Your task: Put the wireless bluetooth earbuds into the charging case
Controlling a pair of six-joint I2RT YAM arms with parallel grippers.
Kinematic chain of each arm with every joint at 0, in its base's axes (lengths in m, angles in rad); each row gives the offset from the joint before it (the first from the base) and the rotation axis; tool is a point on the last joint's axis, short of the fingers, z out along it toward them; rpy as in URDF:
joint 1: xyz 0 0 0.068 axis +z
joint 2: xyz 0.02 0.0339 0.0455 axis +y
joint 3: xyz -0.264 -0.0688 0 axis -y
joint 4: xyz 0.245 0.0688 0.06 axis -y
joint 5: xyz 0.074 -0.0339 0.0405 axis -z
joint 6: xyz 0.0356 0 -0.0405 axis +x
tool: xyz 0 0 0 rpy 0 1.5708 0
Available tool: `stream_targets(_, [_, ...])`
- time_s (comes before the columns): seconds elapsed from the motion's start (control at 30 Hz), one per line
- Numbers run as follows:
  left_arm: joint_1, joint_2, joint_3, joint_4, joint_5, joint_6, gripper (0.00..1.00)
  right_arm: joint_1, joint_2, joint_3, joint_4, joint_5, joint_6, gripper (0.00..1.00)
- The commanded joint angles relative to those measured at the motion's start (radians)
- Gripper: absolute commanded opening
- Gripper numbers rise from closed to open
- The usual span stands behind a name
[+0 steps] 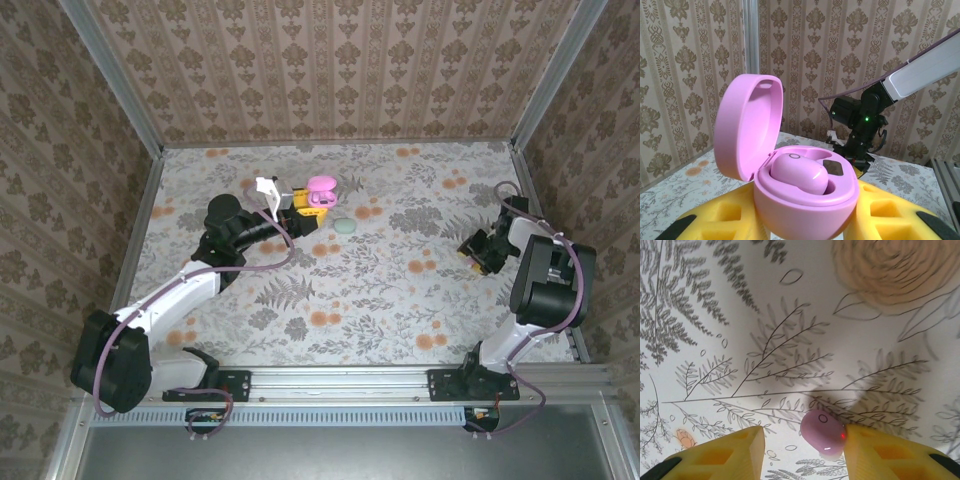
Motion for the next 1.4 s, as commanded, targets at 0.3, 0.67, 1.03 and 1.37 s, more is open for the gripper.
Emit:
stream_targets(0.3, [0.006, -0.028, 0.025, -0.005, -0.004, 0.021, 0.26, 0.054, -0.098, -0.017, -0.008, -0.088, -0.023, 0.47])
stream_targets(0.67, [0.008, -0.034, 0.021, -0.006, -0.002, 0.025, 0.26, 0.047, -0.091, 0.055, -0.085, 0.046, -0.097, 0.46])
stream_targets(1.03, [0.006, -0.024, 0.029, -0.01, -0.003, 0.025, 0.26, 0.15, 0.055, 0.203, -0.224, 0.141, -0.105, 0.42])
stream_targets(1.37, [0.007, -0.04, 0.027, -0.025, -0.008, 0.035, 0.26, 0.23, 0.147, 0.283, -0.287, 0.327, -0.045, 0.43])
